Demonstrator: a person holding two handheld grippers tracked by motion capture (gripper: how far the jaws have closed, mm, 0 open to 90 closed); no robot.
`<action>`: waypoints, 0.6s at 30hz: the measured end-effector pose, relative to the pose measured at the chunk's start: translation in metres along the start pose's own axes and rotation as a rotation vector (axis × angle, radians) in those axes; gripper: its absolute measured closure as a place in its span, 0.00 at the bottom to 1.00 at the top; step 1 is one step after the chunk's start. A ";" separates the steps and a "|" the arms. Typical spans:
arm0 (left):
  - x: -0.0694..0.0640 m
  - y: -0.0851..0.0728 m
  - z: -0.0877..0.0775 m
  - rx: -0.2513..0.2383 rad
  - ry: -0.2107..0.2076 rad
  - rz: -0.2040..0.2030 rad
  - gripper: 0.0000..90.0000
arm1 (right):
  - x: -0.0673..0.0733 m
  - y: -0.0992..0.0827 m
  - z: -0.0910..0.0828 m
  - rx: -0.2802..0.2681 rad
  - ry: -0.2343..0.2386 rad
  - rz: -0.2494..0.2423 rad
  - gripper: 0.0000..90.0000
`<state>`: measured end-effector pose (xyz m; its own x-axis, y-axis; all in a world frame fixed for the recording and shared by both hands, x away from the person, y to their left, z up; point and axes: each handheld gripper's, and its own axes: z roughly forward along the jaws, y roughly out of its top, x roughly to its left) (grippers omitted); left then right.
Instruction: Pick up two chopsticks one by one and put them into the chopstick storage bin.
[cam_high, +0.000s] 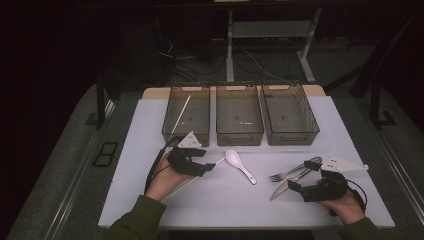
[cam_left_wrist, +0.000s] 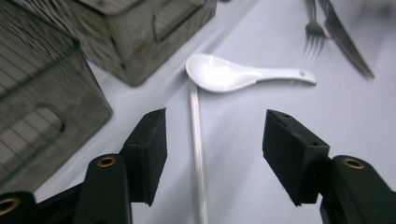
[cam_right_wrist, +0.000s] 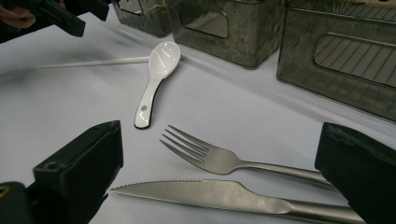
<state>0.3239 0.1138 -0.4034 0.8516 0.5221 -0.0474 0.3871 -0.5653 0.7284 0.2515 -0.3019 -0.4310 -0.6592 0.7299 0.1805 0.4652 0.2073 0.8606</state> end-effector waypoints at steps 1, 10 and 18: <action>0.000 -0.002 0.001 0.000 0.001 -0.002 0.46 | 0.000 0.000 0.000 0.002 0.000 0.000 0.01; 0.001 -0.012 0.008 0.002 0.001 -0.024 0.68 | 0.000 0.000 -0.001 -0.003 -0.001 0.001 0.01; 0.005 -0.017 0.015 -0.006 -0.018 -0.066 0.80 | 0.000 0.000 -0.001 -0.002 0.001 0.001 0.01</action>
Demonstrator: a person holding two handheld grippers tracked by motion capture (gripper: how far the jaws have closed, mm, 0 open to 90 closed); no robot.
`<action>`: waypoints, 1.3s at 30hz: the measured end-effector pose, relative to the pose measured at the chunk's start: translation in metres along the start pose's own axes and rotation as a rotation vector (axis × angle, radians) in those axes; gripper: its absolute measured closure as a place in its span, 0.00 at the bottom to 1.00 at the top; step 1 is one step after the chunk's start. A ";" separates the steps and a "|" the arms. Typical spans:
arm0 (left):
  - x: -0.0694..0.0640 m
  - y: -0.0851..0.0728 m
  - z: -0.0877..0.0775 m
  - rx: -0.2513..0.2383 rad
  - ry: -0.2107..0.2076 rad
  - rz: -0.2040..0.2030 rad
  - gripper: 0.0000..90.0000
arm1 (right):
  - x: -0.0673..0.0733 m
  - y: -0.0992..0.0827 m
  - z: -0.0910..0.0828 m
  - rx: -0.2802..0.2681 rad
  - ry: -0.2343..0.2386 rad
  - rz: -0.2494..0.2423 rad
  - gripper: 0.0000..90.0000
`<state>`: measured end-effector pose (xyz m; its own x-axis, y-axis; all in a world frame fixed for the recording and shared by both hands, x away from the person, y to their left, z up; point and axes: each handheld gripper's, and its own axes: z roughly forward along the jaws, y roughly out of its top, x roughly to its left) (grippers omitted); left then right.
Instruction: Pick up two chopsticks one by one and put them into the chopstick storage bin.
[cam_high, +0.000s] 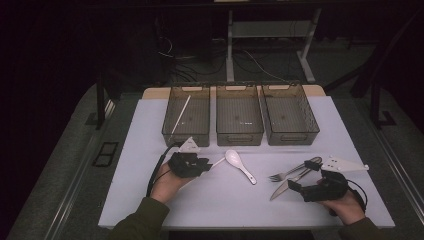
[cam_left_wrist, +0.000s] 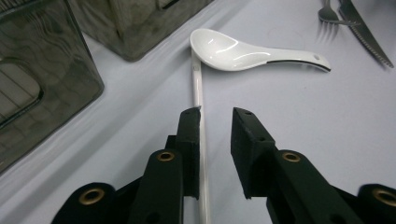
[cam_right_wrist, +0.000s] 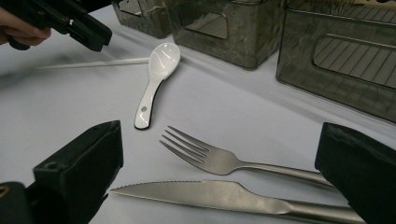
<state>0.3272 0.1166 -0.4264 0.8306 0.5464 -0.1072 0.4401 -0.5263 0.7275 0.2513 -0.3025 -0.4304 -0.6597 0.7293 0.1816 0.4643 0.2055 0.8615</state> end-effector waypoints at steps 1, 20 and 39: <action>0.000 0.000 0.002 0.002 0.001 0.000 0.81 | 0.000 0.000 0.000 0.000 -0.001 0.000 0.01; 0.002 -0.005 0.017 0.082 0.040 0.027 0.89 | 0.000 0.000 0.000 -0.003 0.000 -0.001 0.01; 0.000 -0.010 0.019 0.066 0.059 -0.015 0.93 | 0.001 0.000 0.000 -0.001 0.001 0.000 0.01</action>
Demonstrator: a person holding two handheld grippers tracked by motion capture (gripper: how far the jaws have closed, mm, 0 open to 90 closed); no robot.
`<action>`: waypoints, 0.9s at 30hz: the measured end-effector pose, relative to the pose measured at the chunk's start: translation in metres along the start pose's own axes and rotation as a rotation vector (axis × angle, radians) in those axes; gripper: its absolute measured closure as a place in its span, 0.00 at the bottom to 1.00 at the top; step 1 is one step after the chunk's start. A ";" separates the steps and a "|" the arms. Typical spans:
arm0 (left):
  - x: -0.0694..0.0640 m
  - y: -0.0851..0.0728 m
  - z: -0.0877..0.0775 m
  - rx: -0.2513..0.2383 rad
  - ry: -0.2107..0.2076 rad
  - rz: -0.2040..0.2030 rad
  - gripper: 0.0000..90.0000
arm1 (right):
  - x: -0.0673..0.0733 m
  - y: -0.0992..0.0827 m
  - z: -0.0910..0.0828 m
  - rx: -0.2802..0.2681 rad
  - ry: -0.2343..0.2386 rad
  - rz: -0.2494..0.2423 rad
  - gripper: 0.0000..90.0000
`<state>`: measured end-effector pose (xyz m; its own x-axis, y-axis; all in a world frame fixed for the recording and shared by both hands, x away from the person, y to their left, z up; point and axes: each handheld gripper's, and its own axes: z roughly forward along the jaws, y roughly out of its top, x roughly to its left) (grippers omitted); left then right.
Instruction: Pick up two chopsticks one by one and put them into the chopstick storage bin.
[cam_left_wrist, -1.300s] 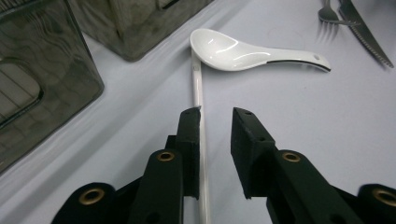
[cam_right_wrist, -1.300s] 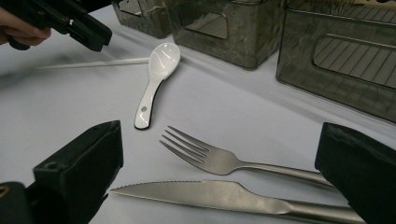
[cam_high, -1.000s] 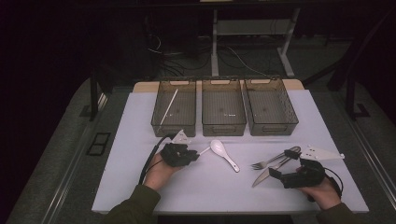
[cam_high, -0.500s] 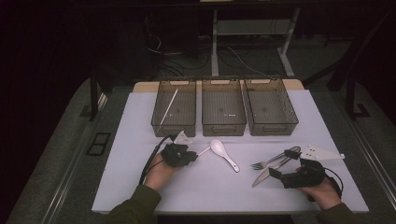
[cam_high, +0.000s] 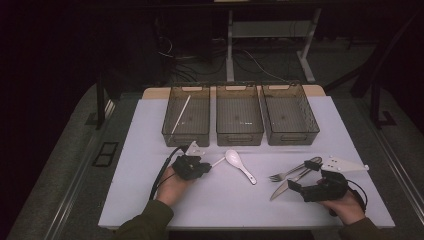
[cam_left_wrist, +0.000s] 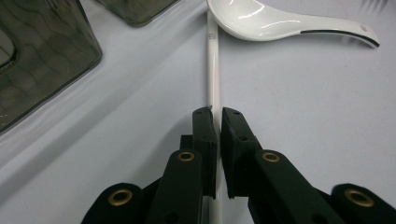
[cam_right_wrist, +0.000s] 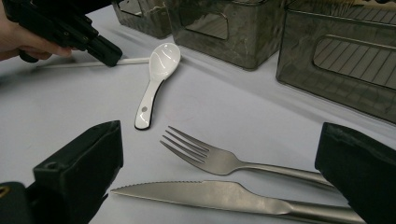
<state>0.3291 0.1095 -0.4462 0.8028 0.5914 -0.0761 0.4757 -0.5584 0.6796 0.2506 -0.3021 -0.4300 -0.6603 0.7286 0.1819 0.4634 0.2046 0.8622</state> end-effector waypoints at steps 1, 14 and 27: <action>0.000 0.000 0.000 0.002 0.003 -0.002 0.93 | 0.000 0.000 0.000 -0.002 0.000 -0.003 0.01; 0.003 0.002 -0.005 0.027 -0.006 -0.008 0.93 | -0.001 0.001 -0.003 -0.012 -0.005 0.001 0.01; 0.008 0.004 -0.015 0.016 -0.009 -0.022 0.93 | -0.001 0.001 -0.004 -0.014 -0.005 -0.006 0.01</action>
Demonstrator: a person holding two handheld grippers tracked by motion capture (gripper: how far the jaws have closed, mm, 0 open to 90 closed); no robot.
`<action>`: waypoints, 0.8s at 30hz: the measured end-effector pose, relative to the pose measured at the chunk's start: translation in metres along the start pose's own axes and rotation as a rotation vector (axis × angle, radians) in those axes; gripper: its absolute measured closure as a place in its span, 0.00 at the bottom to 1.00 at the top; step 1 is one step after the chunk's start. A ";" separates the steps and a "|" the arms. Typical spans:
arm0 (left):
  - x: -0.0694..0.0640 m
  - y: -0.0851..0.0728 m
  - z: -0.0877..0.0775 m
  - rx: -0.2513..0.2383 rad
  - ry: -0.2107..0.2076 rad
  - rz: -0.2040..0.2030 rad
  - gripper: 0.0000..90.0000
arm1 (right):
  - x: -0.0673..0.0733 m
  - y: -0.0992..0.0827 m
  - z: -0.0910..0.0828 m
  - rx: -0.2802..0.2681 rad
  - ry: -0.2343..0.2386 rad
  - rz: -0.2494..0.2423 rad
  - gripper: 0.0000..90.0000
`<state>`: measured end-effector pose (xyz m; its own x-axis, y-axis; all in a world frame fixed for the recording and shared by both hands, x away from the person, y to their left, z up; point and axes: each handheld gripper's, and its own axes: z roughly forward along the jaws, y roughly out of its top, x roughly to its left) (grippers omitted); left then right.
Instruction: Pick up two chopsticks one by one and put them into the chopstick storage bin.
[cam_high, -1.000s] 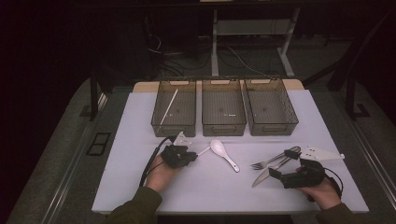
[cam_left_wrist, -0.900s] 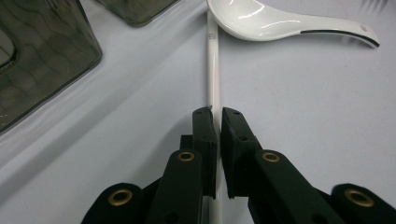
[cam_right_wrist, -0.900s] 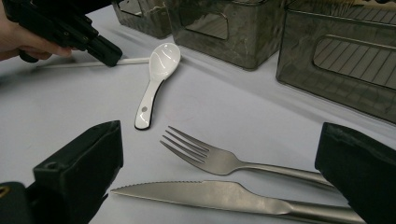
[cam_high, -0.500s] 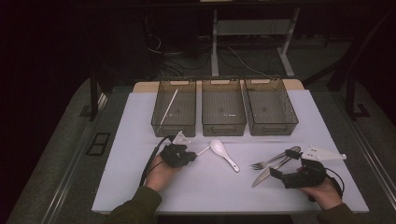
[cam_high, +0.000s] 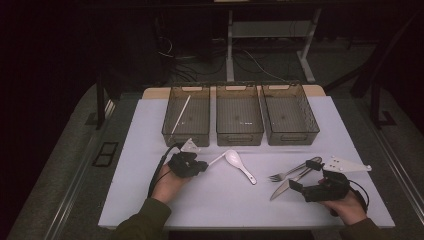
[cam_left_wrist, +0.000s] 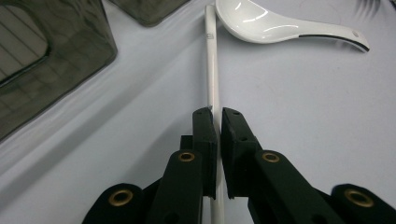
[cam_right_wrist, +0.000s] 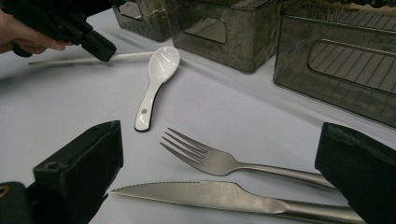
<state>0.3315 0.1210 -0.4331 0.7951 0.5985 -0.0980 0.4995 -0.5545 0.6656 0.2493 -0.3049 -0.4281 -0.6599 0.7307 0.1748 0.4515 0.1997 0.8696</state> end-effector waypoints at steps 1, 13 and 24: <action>0.000 0.000 -0.001 -0.003 0.001 -0.004 0.93 | 0.000 0.000 0.000 0.001 0.000 0.000 0.01; 0.005 0.001 -0.014 -0.005 -0.024 -0.013 0.93 | 0.000 0.000 0.000 0.001 0.000 0.004 0.01; 0.003 0.006 -0.029 -0.011 -0.050 -0.030 0.93 | 0.000 0.000 0.000 0.001 0.000 -0.001 0.01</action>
<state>0.3270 0.1362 -0.4076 0.7958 0.5855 -0.1547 0.5200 -0.5297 0.6701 0.2494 -0.3049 -0.4283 -0.6602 0.7305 0.1744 0.4519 0.2010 0.8691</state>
